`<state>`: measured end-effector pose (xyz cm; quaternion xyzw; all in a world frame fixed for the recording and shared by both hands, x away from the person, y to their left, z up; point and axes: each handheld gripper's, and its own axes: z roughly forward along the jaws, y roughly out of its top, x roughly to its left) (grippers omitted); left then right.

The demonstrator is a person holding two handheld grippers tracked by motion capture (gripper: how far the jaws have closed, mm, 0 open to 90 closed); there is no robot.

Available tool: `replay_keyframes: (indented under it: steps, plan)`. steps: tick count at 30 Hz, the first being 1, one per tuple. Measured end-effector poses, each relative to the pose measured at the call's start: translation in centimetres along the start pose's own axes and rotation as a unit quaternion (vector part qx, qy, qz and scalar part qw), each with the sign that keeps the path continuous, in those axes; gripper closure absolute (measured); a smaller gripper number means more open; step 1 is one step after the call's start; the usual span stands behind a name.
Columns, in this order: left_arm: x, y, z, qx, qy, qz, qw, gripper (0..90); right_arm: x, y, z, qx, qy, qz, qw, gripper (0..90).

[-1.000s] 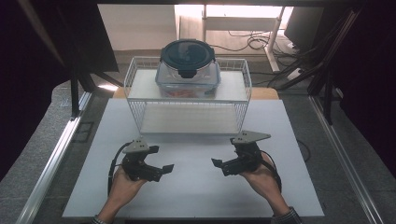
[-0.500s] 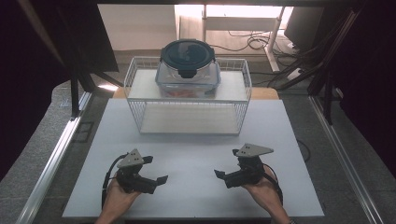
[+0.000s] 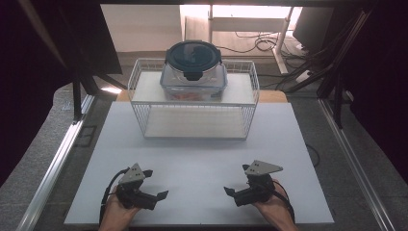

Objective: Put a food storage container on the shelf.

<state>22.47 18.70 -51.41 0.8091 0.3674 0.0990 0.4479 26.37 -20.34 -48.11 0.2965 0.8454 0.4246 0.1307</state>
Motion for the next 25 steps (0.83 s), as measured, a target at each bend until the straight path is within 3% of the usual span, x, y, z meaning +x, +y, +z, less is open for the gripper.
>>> replay_keyframes:
  steps: [9, 13, 25]
  plan:
    - [-0.1, -1.7, -0.1, 0.015, 0.003, -0.010, 0.9998, 3.9, 0.3, -1.9, -0.3, 0.023, -0.009, 0.001, 0.9997, 0.0]
    - [-0.2, -2.2, 0.0, 0.023, -0.001, -0.014, 0.9996, 3.9, 0.7, -3.1, -0.1, 0.049, -0.008, 0.002, 0.9988, 0.0]
    - [-0.5, -2.7, 0.7, 0.067, 0.014, 0.000, 0.9976, 2.8, 1.1, -4.2, 1.0, 0.092, -0.014, -0.011, 0.9956, 0.0]
